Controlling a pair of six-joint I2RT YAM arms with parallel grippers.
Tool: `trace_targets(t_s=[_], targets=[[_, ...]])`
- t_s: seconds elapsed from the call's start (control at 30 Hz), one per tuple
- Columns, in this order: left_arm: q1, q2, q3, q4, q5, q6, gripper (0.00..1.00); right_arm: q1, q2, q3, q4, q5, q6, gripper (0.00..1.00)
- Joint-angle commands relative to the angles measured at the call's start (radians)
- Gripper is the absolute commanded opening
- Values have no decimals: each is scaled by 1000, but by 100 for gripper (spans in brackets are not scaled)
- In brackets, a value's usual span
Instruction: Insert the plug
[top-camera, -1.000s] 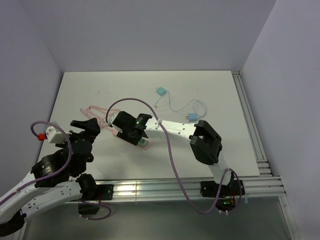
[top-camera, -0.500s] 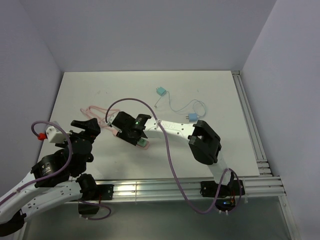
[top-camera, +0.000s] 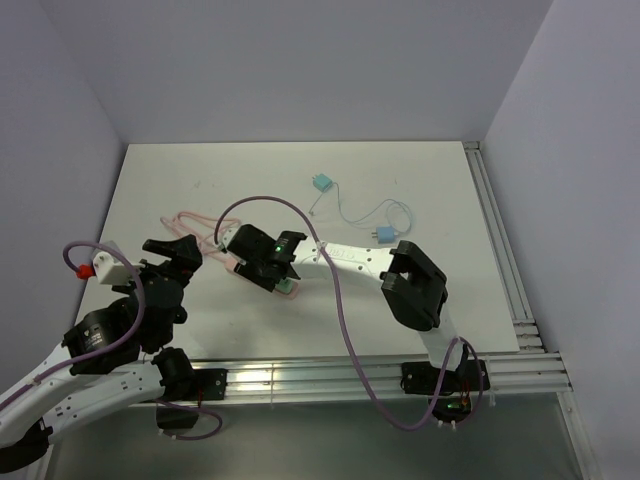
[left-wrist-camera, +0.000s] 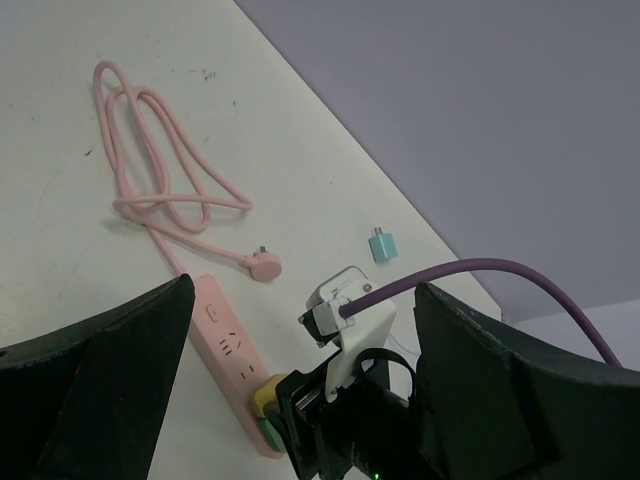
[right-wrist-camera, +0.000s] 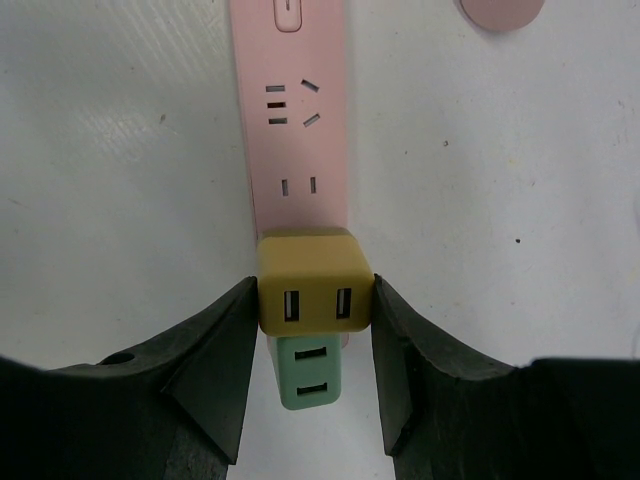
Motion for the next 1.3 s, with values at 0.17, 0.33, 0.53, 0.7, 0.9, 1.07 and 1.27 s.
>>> trace_targets(t_s=[0.17,0.33,0.53,0.7,0.9,1.07,1.27], targets=[[-3,-7,3,8,11,8,97,0,27,-198,-32,-84,73,0],[-3,-8,-3,40,17,32,97,-2,47,-210,-15,-73,77,0],[-3,10,6,16,31,14,97,3,93,-198,-17,-85,76,0],[-3,7,6,34,40,35,96,0,76,-163,-9,-51,65,0],[-3,8,25,30,74,49,95,-2,113,9,-86,-47,42,0],[-3,2,34,-27,78,-9,95,-4,32,-37,-4,-22,48,24],[-3,-15,25,1,88,11,95,-23,-51,-44,81,-15,53,53]])
